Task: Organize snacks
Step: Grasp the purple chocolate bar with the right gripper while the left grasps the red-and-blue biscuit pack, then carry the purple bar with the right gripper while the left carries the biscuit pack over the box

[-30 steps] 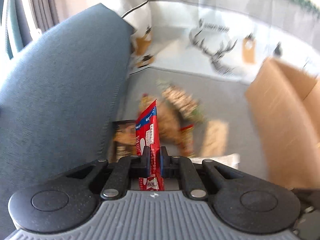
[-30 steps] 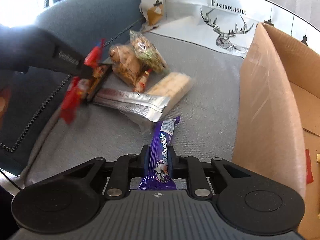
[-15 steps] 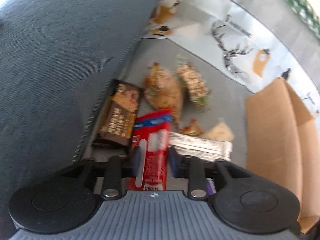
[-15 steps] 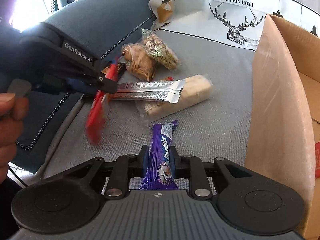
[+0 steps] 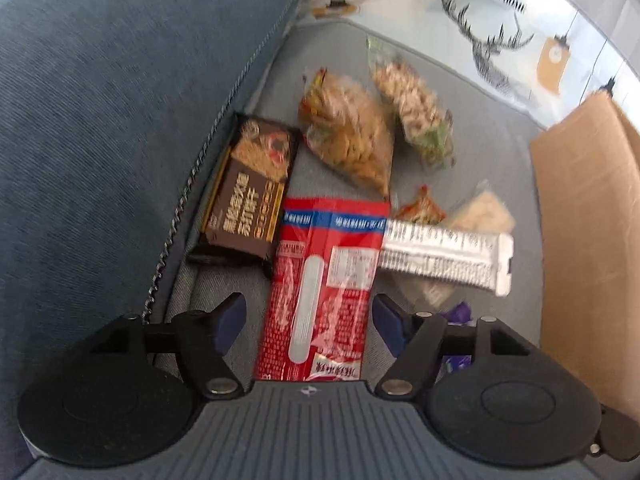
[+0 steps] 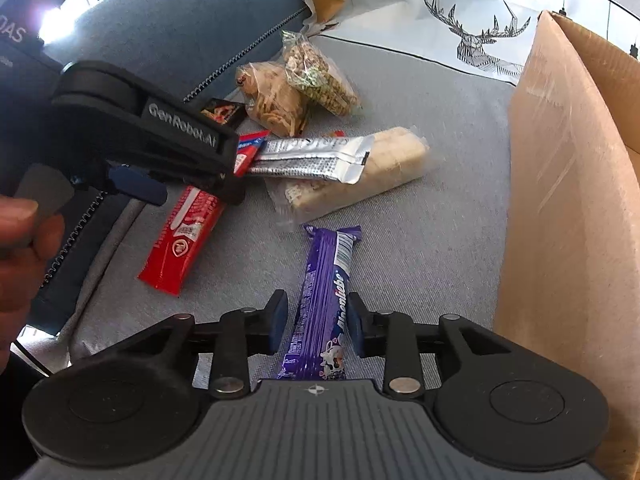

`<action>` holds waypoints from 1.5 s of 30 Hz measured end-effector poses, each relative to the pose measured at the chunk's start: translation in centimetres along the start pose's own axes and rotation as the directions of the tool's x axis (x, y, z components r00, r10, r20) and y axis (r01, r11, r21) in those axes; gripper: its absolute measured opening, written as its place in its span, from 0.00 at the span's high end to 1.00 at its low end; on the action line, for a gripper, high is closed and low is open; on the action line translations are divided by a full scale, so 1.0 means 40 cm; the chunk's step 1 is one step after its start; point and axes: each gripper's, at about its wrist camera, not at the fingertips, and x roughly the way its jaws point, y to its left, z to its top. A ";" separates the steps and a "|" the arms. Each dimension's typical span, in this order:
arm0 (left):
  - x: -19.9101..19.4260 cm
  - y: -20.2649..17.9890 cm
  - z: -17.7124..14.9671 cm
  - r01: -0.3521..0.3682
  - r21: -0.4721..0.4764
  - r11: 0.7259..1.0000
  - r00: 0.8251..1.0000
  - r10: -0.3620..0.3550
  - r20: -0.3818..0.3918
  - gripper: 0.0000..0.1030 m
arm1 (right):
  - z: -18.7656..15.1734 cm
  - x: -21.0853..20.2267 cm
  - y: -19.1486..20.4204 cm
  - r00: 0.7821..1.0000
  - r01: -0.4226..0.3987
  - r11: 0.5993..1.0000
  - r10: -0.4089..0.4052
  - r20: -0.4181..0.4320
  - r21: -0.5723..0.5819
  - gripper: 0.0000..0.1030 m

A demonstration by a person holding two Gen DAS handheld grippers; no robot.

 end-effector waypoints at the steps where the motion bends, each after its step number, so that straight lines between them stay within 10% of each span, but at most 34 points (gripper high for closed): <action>1: 0.005 0.000 0.000 -0.004 0.004 1.000 1.000 0.004 -0.009 0.27 | 0.001 0.001 0.001 1.000 0.001 1.000 -0.001 -0.004 0.000 0.67; 17: -0.008 -0.018 -0.010 -0.004 0.063 0.998 0.999 0.002 0.042 0.59 | 0.003 0.001 0.001 1.000 0.017 1.000 -0.017 -0.004 -0.008 0.82; 30: -0.085 -0.016 0.006 0.085 0.017 0.996 0.979 -0.086 0.186 0.90 | 0.023 -0.103 -0.014 0.974 0.012 1.000 -0.014 0.224 0.011 0.82; 45: -0.193 -0.028 -0.004 0.115 0.034 0.993 0.944 -0.120 0.306 0.91 | 0.025 -0.206 -0.019 0.925 0.010 1.000 0.000 0.379 -0.025 0.82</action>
